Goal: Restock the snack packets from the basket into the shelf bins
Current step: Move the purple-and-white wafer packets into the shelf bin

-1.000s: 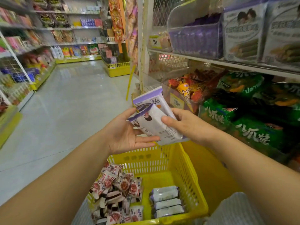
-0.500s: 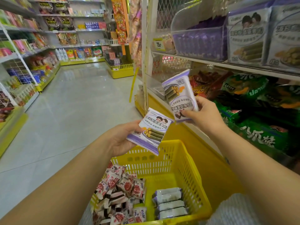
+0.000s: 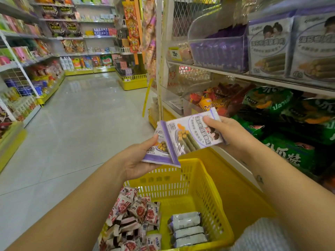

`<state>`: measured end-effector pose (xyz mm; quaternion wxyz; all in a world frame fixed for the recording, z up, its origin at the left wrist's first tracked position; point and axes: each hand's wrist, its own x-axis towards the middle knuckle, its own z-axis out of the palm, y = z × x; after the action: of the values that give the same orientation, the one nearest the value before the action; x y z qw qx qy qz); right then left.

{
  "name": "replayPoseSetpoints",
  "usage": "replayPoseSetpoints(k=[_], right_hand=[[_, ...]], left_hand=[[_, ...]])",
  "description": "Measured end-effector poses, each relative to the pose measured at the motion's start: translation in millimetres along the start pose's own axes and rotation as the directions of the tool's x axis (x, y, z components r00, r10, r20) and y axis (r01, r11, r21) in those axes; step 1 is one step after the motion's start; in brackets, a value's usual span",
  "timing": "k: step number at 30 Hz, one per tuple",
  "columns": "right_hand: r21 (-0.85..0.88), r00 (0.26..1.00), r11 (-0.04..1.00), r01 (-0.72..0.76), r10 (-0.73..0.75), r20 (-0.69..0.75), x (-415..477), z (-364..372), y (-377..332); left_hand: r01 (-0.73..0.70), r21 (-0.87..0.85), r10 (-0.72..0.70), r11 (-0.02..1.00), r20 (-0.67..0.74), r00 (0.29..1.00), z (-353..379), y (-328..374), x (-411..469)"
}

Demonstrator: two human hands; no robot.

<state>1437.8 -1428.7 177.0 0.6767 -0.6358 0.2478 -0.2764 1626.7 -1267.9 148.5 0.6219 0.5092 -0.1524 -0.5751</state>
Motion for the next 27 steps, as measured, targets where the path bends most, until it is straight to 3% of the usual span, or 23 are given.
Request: replayPoseSetpoints(k=[2,5,14,16,20,23,26,27], right_hand=[[-0.105,0.993,0.993,-0.044,0.055,0.104,-1.1,-0.8,3.7],[-0.236,0.972,0.971,-0.05,0.101,0.211,-4.1,-0.7,6.4],[-0.327,0.923,0.944,-0.04,0.161,0.351,-11.7,16.3,18.0],[-0.324,0.924,0.945,-0.044,0.162,0.347,-11.1,20.9,20.2],[-0.298,0.963,0.954,0.025,0.057,0.264,-9.4,24.2,21.6],[-0.301,0.987,0.952,0.06,-0.011,0.163,-8.0,23.8,21.1],[-0.294,0.994,0.951,0.093,-0.071,0.084,-6.5,23.6,20.3],[-0.285,0.994,0.953,0.099,-0.085,0.062,-6.5,24.5,20.8]], left_hand=[[-0.049,0.191,0.029,0.98,0.103,0.994,3.0,0.1,-2.5],[-0.116,0.49,0.017,0.864,0.201,0.979,0.8,2.2,-8.3],[-0.077,0.636,-0.054,0.768,0.183,0.982,3.6,-2.1,-10.9],[-0.096,0.66,-0.008,0.745,0.153,0.988,14.5,-8.2,-7.9],[-0.161,0.785,0.154,0.598,0.084,0.984,24.5,-8.0,-5.1],[-0.235,0.751,0.322,0.617,0.032,0.946,25.2,-6.0,-5.4],[-0.272,0.65,0.154,0.709,0.233,0.96,29.1,-4.2,-12.3],[-0.278,0.664,0.088,0.694,0.305,0.948,31.1,-6.0,-14.2]])
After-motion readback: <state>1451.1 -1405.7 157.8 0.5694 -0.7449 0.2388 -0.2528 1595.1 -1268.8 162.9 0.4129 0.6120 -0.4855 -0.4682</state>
